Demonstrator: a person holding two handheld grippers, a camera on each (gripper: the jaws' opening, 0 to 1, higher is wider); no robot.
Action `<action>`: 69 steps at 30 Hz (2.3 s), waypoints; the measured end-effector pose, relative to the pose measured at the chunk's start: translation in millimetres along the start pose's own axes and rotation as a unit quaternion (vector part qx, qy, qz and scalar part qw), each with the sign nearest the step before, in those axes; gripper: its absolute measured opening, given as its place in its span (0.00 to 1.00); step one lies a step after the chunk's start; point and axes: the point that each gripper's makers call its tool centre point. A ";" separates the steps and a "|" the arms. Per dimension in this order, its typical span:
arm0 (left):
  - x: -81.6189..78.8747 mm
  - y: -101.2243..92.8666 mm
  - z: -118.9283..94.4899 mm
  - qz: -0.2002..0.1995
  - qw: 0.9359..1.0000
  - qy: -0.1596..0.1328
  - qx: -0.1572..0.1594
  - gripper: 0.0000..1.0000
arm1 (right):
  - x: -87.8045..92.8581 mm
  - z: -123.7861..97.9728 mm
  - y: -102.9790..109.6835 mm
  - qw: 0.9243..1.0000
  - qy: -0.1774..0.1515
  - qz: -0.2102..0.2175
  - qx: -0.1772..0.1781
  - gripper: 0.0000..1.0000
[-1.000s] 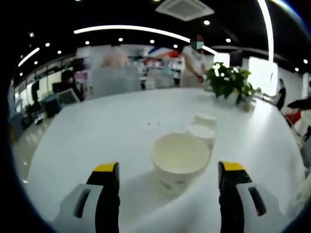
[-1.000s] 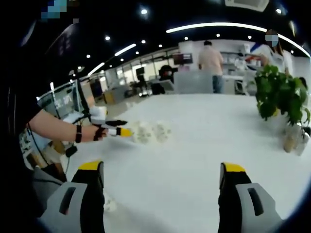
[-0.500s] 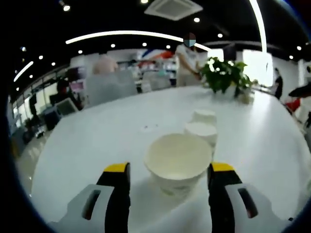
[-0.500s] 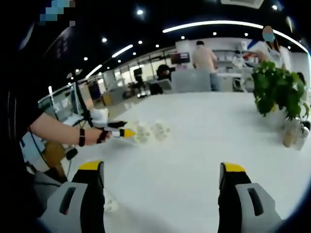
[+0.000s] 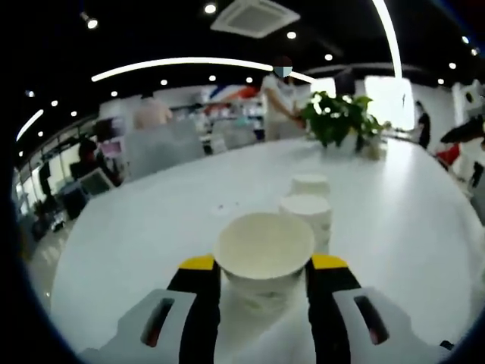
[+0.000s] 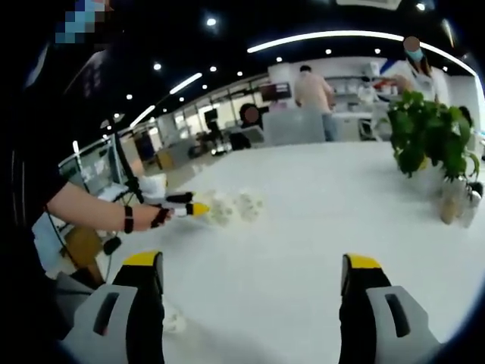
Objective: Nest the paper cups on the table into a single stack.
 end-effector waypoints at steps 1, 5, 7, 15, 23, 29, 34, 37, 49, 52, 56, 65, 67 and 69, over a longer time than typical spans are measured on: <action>0.1 -0.3 -0.2 -0.001 1.000 0.000 0.001 0.43 | 0.3 0.1 0.6 1.000 0.001 0.000 -0.001 0.96; 0.0 0.3 -2.1 -0.004 1.000 0.000 0.000 0.42 | 1.2 0.3 3.4 1.000 0.003 -0.004 -0.004 0.96; -0.3 0.6 -3.8 -0.006 1.000 -0.001 -0.002 0.42 | 1.1 -0.2 3.5 1.000 0.003 -0.005 -0.004 0.96; -4.0 -0.1 -11.9 -0.006 1.000 -0.006 -0.006 0.42 | 0.2 -3.5 4.8 1.000 0.000 -0.007 -0.007 0.95; -8.4 -6.8 -18.9 -0.007 1.000 -0.010 -0.005 0.41 | 0.5 -8.7 6.5 1.000 -0.003 -0.009 -0.009 0.95; -21.3 -7.3 -30.4 0.005 1.000 -0.018 -0.010 0.41 | -1.8 -10.6 8.6 1.000 -0.008 -0.015 -0.014 0.95; -41.6 -4.6 -47.1 0.002 0.999 -0.037 -0.016 0.41 | -4.9 -10.9 10.9 1.000 -0.012 -0.019 -0.019 0.95; -53.0 -5.6 -57.7 -0.001 0.999 -0.048 -0.017 0.41 | -8.2 -12.0 14.2 0.999 -0.020 -0.021 -0.025 0.95; -106.0 -15.8 -110.8 0.027 0.997 -0.076 -0.012 0.41 | -11.8 -14.6 30.6 0.997 -0.036 -0.039 -0.048 0.94; -118.3 -16.9 -123.3 0.025 0.996 -0.081 -0.013 0.41 | -11.8 -16.0 35.0 0.997 -0.040 -0.040 -0.055 0.94; -142.4 -28.3 -138.5 0.031 0.995 -0.098 0.000 0.41 | -12.8 -18.7 40.2 0.996 -0.045 -0.047 -0.065 0.94; -191.8 -64.6 -161.0 0.048 0.988 -0.139 0.037 0.40 | -18.0 -23.9 40.3 0.995 -0.058 -0.045 -0.070 0.94; -199.9 -72.7 -163.0 0.040 0.986 -0.152 0.047 0.40 | -18.7 -25.1 40.9 0.995 -0.059 -0.046 -0.072 0.94; -203.6 -81.9 -164.3 0.049 0.985 -0.154 0.056 0.39 | -19.4 -26.6 41.1 0.994 -0.061 -0.046 -0.073 0.94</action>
Point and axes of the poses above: the point that each gripper's makers call its tool centre point, and the gripper's own axes: z roughly forward along the fingers, y roughly to its left, x roughly out of its underside, and after that the axes turned 8 degrees about z, right-handed
